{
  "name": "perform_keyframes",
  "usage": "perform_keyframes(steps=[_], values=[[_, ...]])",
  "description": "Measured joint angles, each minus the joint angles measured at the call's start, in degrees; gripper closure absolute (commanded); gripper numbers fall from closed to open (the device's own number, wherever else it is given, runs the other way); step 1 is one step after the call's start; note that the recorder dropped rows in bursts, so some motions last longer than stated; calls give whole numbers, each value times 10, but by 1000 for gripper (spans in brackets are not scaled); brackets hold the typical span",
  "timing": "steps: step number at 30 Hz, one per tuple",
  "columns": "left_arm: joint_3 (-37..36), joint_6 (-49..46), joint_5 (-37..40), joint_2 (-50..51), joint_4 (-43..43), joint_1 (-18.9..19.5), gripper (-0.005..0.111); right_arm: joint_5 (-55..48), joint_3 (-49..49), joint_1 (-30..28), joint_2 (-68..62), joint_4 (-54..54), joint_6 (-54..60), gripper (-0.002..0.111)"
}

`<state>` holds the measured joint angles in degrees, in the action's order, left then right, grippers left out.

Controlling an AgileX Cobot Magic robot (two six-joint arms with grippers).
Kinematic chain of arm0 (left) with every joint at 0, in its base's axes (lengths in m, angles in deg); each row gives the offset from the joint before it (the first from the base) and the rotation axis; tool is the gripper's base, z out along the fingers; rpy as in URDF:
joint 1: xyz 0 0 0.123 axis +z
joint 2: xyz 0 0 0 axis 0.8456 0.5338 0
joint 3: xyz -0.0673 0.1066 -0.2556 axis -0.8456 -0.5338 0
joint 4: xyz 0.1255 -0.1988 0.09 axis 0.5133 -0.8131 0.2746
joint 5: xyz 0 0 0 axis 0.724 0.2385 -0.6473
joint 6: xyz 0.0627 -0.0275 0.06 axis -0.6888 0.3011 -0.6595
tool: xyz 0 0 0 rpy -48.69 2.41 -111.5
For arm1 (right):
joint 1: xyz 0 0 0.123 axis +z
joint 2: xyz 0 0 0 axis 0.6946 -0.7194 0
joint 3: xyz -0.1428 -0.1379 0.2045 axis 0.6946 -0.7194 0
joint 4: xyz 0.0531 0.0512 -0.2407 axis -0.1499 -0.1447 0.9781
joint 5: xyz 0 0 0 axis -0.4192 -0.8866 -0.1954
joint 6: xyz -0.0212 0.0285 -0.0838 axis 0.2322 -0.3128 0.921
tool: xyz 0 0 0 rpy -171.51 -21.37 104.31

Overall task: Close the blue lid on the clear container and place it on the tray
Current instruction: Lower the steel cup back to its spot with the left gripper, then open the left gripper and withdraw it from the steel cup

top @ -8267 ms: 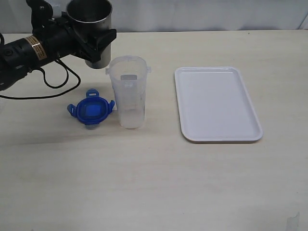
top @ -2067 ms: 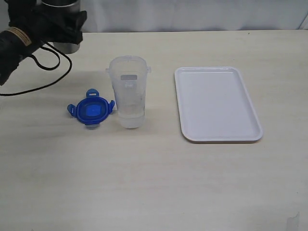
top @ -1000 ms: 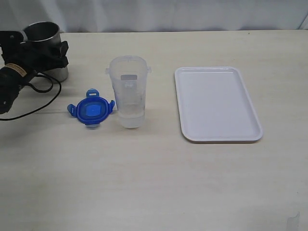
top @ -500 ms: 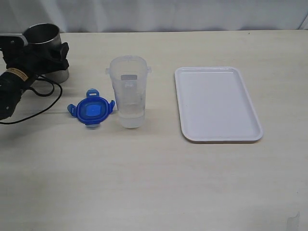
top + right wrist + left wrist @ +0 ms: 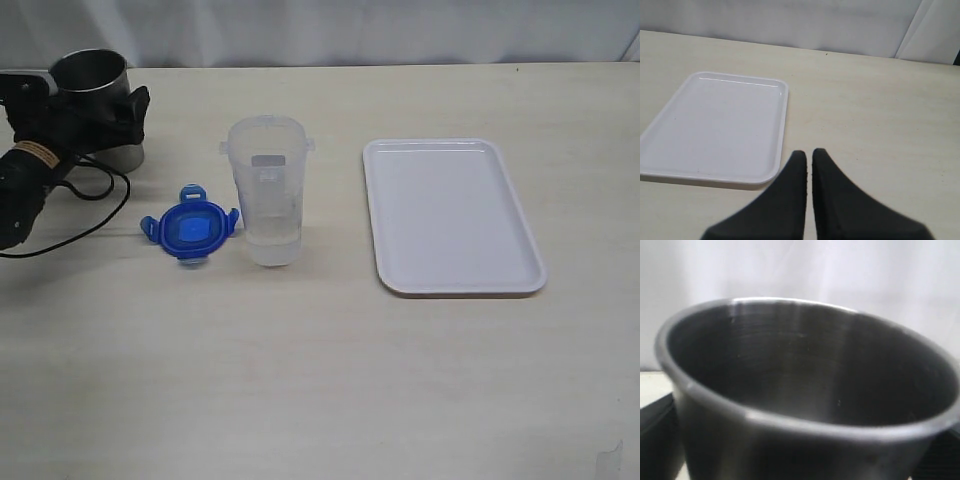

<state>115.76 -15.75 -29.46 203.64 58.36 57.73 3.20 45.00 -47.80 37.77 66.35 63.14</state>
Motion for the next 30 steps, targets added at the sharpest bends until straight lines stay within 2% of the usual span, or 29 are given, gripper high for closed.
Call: perform_keyframes(steps=[8, 21, 30], values=[[-8, 1, -4, 0, 0, 0, 4, 0, 0, 0, 0, 0, 0, 104], [-90, 1, -13, -21, 1, 26, 4, 0, 0, 0, 0, 0, 0, 104], [-143, 1, -12, -53, 36, 26, 4, 0, 0, 0, 0, 0, 0, 104]])
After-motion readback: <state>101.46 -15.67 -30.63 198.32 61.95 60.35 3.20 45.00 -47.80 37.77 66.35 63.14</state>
